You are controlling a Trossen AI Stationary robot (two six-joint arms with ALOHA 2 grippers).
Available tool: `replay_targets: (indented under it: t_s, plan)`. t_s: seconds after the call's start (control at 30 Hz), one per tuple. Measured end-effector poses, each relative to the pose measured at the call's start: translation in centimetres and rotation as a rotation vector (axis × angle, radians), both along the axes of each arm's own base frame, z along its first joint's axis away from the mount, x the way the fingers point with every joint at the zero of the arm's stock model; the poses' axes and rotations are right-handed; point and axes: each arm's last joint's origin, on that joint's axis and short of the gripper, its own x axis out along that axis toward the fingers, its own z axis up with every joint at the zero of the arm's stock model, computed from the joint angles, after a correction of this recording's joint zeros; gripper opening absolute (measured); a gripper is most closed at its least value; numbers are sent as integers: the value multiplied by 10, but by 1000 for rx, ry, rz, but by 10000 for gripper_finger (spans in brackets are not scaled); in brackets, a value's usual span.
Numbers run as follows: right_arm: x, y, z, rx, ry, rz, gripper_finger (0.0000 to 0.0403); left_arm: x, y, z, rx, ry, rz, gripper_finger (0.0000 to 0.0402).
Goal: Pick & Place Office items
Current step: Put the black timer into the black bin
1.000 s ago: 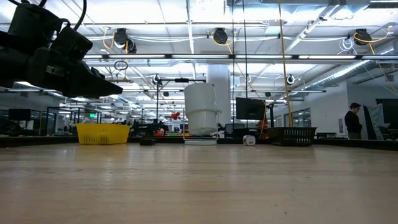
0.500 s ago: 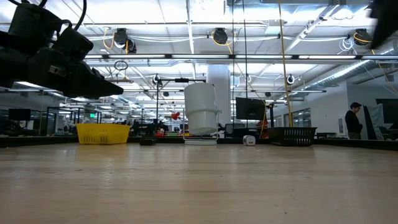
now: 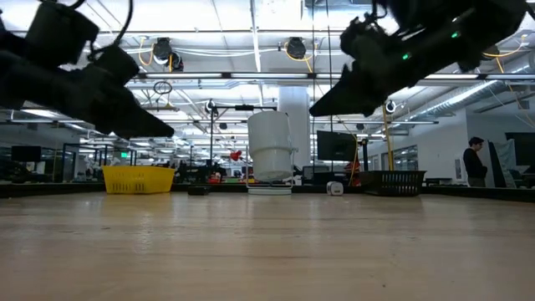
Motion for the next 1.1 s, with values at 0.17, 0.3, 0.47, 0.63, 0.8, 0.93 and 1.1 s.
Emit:
replay_targets:
  t_s: [0.17,0.3,0.47,0.63,0.8,0.93,1.1]
  plan:
    - [4,-33,1,-101,-25,-126,2,17,5,12,13,102,134,47]
    - [5,-48,7,-129,-76,-177,1,31,13,20,-13,159,297,96]
    - [5,-54,10,-125,-107,-202,1,52,29,18,-45,229,463,179]
    - [5,-53,9,-123,-100,-197,1,77,57,11,-58,277,630,266]
    - [5,-52,9,-122,-104,-191,1,91,89,5,-72,322,742,329]
    - [6,-51,9,-118,-104,-180,1,94,106,2,-106,330,804,349]
    - [6,-49,9,-112,-107,-157,1,93,118,-6,-157,349,821,351]
